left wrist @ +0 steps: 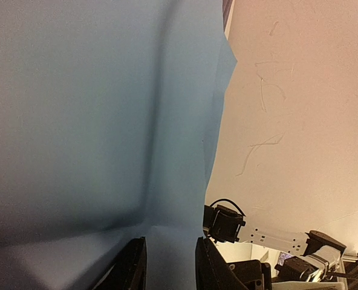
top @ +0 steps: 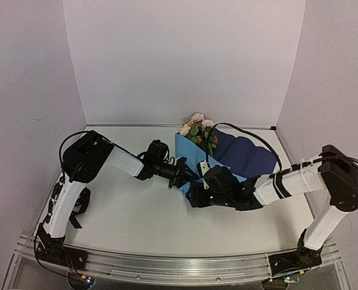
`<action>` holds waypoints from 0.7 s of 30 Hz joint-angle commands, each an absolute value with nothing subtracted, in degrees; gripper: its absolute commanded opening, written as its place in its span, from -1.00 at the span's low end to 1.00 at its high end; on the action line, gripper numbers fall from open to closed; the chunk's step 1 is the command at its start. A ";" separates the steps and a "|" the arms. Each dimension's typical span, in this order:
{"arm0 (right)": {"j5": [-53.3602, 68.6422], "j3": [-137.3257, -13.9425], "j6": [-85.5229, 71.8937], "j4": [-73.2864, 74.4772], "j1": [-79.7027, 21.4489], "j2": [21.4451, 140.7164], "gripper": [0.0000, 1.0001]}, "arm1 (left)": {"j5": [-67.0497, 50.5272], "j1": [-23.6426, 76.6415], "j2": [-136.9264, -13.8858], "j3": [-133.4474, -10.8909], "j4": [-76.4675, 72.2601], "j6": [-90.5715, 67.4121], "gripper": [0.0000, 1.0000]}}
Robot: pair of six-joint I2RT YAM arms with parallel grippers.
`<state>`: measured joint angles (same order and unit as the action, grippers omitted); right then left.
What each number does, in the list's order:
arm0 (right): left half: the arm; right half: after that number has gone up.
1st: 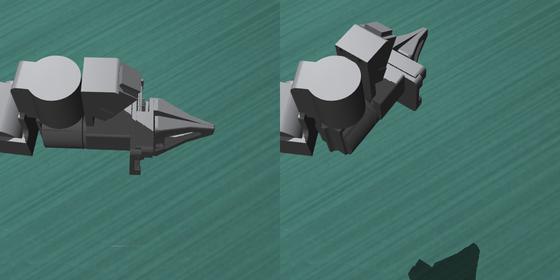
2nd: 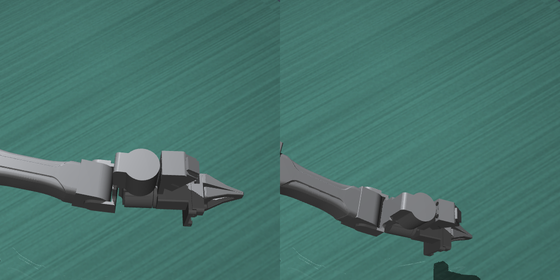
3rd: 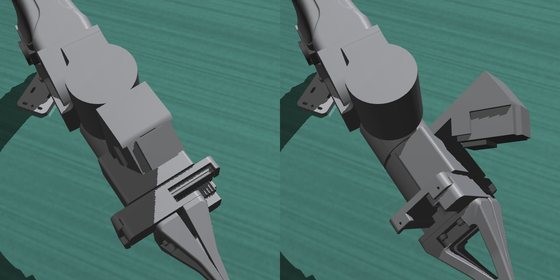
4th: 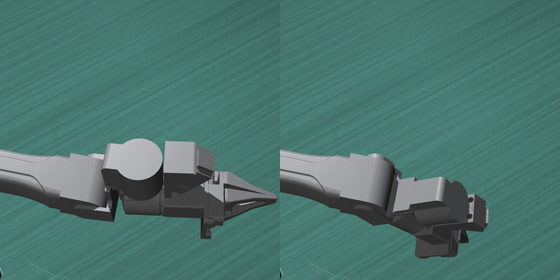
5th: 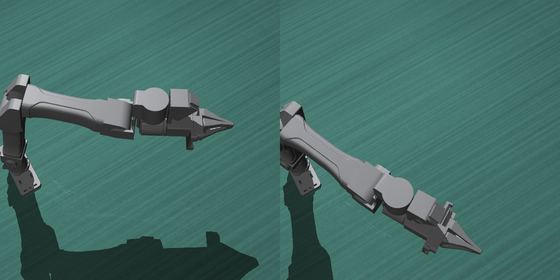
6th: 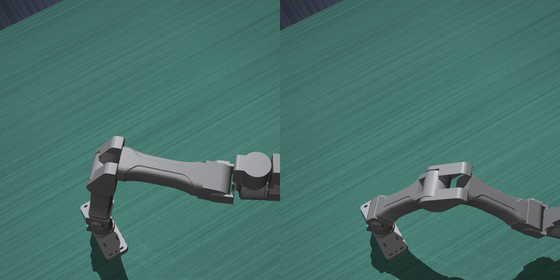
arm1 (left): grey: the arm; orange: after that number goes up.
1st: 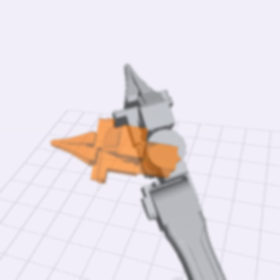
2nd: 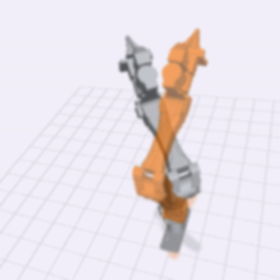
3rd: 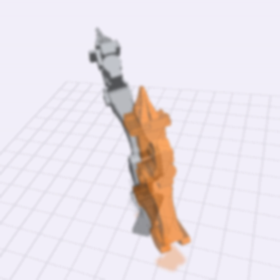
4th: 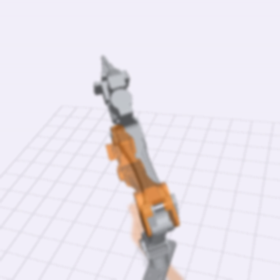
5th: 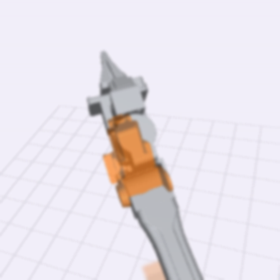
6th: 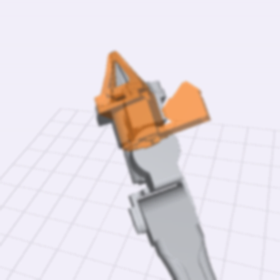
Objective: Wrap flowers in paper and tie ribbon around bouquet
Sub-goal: Fold the left corner of the flattened wrapping paper onto the 1/4-folded wrapping paper.
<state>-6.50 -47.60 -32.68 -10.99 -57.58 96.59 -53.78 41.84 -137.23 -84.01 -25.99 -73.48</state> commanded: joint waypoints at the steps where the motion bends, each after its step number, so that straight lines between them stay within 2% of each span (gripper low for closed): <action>1: -11.33 -52.42 -30.08 -10.57 -57.64 99.01 0.27 | -55.74 41.57 -137.97 -86.57 -25.32 -73.79 -0.41; 5: -14.64 -56.28 -29.63 -7.85 -57.68 101.24 0.15 | -55.65 41.57 -138.33 -87.18 -24.18 -73.38 -0.41; 13: -13.10 -58.26 -30.02 -6.51 -57.62 103.09 0.07 | -55.81 41.57 -137.81 -86.88 -22.70 -72.10 -0.41; 21: -12.50 -54.68 -35.00 -6.54 -57.60 101.04 -0.24 | -54.83 41.44 -137.19 -88.93 -19.68 -69.78 -0.36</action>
<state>-11.98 -56.36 -31.89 -7.20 -57.54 102.32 -54.41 41.78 -137.36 -85.46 -21.86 -72.21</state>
